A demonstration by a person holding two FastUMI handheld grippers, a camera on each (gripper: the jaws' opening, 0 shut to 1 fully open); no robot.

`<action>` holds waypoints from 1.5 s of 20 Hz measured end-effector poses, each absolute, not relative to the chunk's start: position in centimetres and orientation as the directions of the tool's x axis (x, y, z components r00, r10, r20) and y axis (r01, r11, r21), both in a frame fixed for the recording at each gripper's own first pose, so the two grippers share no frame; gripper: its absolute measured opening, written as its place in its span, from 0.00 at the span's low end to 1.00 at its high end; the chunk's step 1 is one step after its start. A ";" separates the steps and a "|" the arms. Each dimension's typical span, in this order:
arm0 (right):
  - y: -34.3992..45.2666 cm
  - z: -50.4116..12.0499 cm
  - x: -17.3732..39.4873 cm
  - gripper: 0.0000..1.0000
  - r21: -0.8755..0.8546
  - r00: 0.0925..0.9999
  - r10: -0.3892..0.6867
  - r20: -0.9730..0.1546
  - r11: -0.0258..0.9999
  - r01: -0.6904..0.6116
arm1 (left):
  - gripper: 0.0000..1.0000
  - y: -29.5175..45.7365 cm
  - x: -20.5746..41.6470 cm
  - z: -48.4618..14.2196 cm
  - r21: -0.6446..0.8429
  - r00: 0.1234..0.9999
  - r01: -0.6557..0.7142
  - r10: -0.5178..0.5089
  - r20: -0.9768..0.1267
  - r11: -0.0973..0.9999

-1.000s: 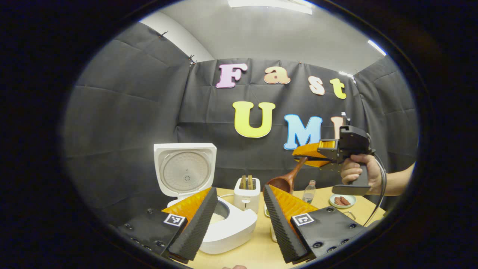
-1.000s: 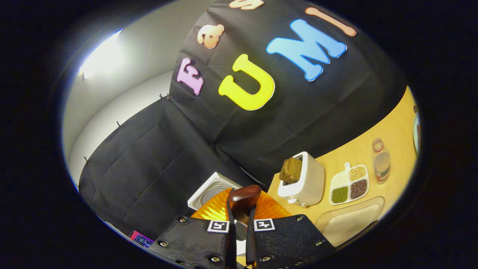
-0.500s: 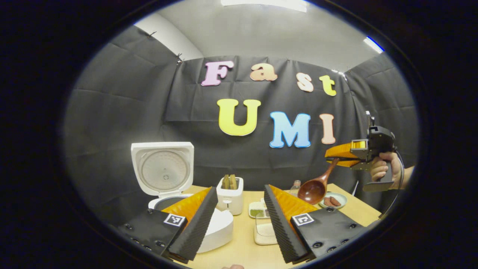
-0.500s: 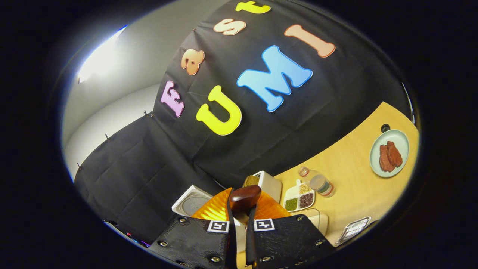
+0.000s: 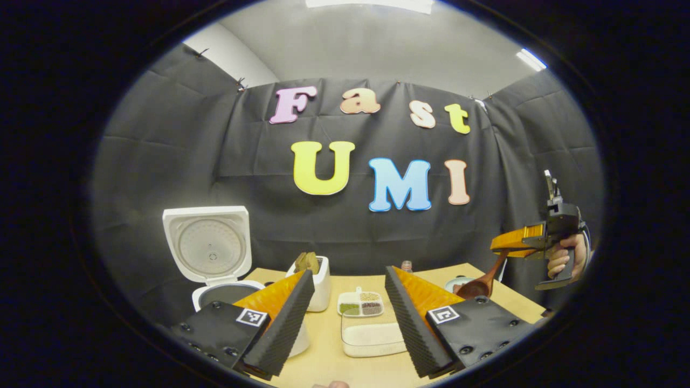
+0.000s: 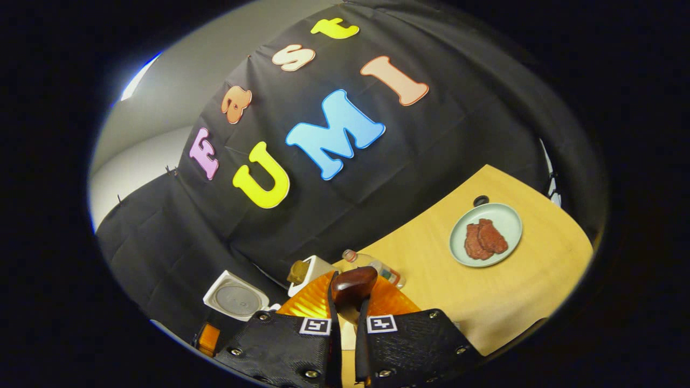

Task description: Close the left gripper, press the button to open the rice cooker; take a wooden spoon from the chopstick holder with the right hand, scoop a spoonful of rice and pour it into the rice cooker, then put the wooden spoon back into the chopstick holder.

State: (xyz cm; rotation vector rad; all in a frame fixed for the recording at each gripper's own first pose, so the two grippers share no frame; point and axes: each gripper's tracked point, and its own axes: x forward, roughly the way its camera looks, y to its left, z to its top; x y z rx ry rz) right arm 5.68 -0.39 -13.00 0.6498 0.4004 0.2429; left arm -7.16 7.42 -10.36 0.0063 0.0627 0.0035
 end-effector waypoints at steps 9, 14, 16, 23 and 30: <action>-2.0 -22.1 5.8 0.10 0.517 0.855 0.258 -0.450 0.856 0.014 | 0.94 6.0 -7.8 -11.0 0.013 0.998 -0.027 0.027 -0.064 1.000; -0.6 -26.2 6.6 0.10 0.458 0.829 0.239 -0.505 0.888 0.023 | 0.91 8.6 -8.2 -10.9 0.028 0.992 -0.113 0.114 -0.059 0.993; 0.0 -27.1 6.5 0.10 0.421 0.821 0.239 -0.519 0.907 0.003 | 0.91 9.5 -8.4 -11.2 0.029 0.987 -0.137 0.138 -0.077 0.990; 1.0 -27.9 5.8 0.22 0.346 0.808 0.290 -0.513 0.931 -0.115 | 0.94 9.3 -7.4 -10.0 0.055 0.986 -0.153 0.156 -0.064 0.987; -4.7 -20.3 4.8 0.97 0.145 0.911 0.156 -0.382 0.984 -0.108 | 0.91 8.2 -5.1 -8.8 0.053 0.992 -0.111 0.113 -0.051 0.992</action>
